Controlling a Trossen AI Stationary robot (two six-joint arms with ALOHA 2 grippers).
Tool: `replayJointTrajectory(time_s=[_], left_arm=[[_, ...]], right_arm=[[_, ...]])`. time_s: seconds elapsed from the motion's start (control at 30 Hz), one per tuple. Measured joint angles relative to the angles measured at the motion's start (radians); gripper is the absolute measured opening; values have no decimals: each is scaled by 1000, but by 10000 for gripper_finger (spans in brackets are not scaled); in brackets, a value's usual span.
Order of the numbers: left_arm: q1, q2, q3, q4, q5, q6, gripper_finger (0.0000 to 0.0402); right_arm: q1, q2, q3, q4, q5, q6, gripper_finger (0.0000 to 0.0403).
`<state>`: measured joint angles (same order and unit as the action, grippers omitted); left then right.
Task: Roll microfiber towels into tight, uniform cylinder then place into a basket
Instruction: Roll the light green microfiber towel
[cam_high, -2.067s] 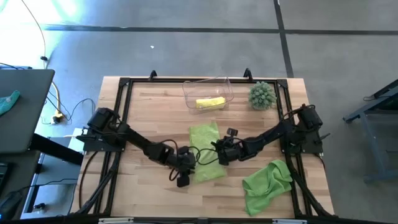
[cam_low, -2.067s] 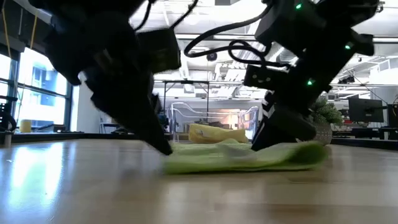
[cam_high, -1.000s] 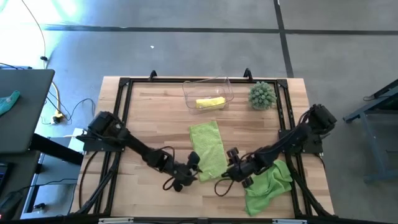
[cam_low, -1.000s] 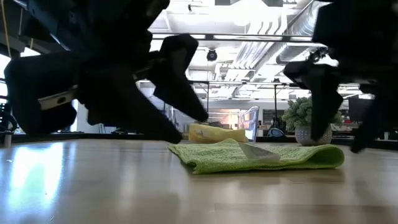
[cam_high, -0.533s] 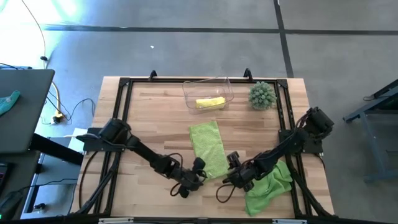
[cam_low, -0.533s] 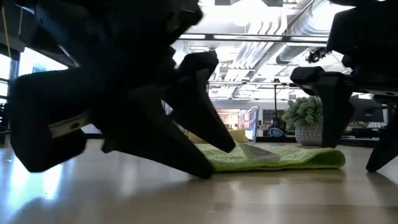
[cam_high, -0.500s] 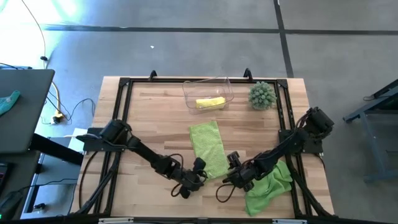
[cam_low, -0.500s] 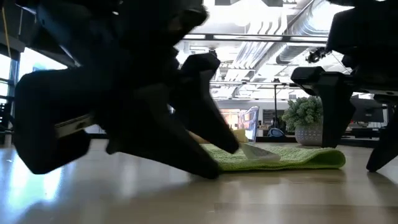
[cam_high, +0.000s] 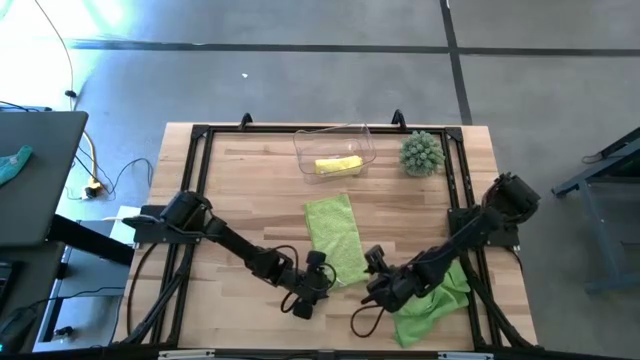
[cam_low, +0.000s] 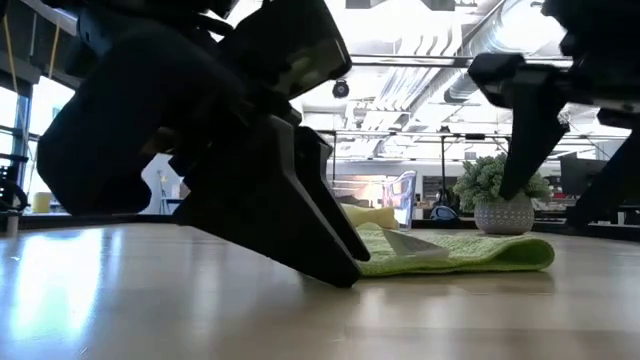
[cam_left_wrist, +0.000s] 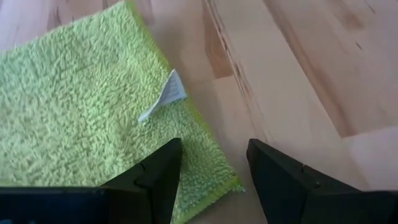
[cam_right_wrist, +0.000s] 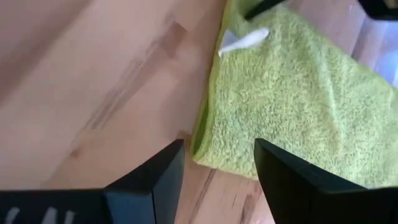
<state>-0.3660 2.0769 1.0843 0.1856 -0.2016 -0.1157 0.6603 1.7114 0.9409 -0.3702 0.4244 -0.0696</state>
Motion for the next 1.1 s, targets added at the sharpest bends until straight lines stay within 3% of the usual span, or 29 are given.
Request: replayJointTrajectory(time_s=[0.33,0.6,0.77,0.97,1.1], left_arm=[[-2,1,-1,-1,-3,-79,177],[-25,5,38,-43,-80,-21,177],[-43,3,113,-203,-156,70,177],[-49,1,239,-524,-175,84,177],[-38,-1,238,-554,-138,83,177]], right_arm=[[-33,54,-38,82,-66,19,187],[-34,87,-37,88,-71,47,187],[-50,89,-38,85,-93,118,187],[-86,89,-38,86,-146,180,187],[-111,90,-39,107,-184,185,186]])
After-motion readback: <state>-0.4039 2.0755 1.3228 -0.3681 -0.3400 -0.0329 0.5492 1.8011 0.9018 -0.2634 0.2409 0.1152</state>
